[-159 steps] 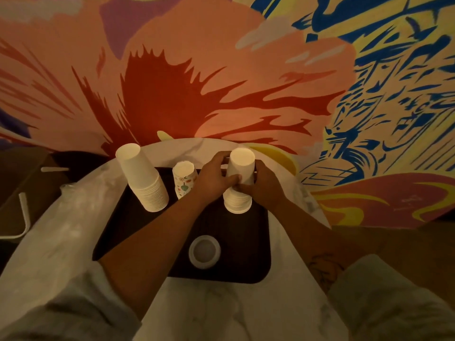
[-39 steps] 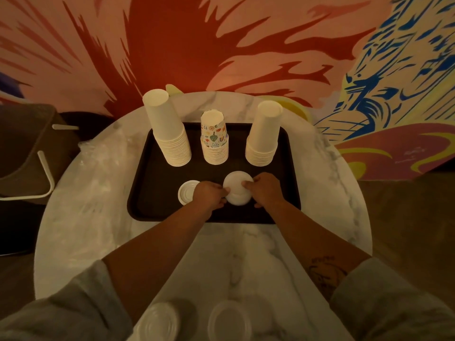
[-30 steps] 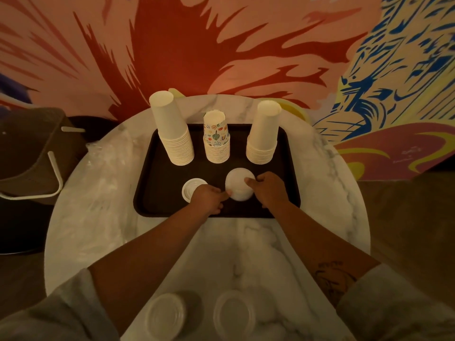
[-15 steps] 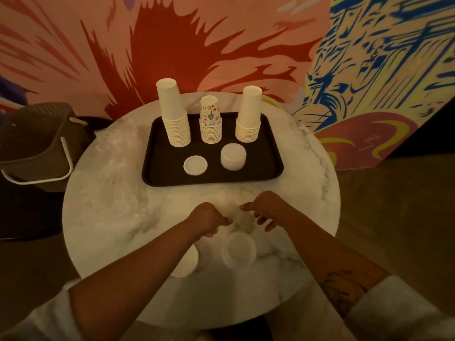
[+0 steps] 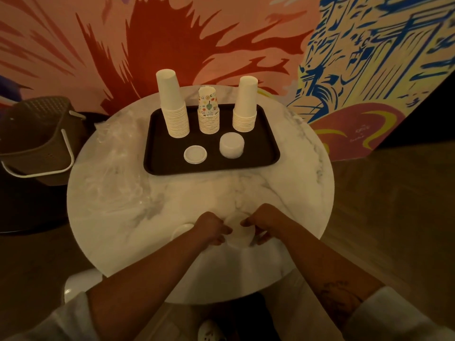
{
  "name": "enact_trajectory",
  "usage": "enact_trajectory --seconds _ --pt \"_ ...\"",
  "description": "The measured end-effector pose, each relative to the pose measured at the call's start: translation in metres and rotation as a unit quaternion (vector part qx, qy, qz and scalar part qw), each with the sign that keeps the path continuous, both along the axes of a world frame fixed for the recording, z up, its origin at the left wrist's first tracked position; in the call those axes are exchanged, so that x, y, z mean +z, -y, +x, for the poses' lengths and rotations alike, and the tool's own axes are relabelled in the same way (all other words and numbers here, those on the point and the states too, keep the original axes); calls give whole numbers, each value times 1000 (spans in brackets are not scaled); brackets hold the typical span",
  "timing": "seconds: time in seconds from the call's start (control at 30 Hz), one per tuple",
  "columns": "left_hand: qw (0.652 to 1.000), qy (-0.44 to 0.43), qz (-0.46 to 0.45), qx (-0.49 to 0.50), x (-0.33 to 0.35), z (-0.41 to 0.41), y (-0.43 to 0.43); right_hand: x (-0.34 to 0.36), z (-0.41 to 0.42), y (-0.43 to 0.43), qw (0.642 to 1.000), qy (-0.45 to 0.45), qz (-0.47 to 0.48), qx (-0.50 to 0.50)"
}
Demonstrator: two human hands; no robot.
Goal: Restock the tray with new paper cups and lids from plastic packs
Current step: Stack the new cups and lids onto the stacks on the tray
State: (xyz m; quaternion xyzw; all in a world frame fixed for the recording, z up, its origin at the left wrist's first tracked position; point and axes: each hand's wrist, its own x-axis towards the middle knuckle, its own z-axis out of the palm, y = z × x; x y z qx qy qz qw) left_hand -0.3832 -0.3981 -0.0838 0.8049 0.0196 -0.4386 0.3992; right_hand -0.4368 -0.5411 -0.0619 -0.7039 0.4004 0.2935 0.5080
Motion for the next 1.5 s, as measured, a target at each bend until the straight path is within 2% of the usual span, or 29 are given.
enact_trajectory --seconds 0.2,0.33,0.47,0.57,0.73,1.03,1.3,1.5 --pt "997 -50 -38 43 6 1 3 2 1 8 998 6 55 -33" --pt "988 -104 -80 85 20 11 12 10 19 24 997 20 55 -45" --pt "984 -81 -123 101 32 38 21 22 45 46 993 59 70 -77" --pt "975 -97 -165 111 41 61 31 29 68 59 990 91 60 -91" --pt "971 -35 -181 155 55 103 62 41 114 81 986 130 42 -91" --pt "963 64 -150 215 64 183 108 42 200 109 972 209 9 -106" --pt "970 71 -105 208 42 210 112 22 228 106 974 168 64 -135" --pt "969 118 -80 202 36 209 108 15 230 105 978 152 70 -121"
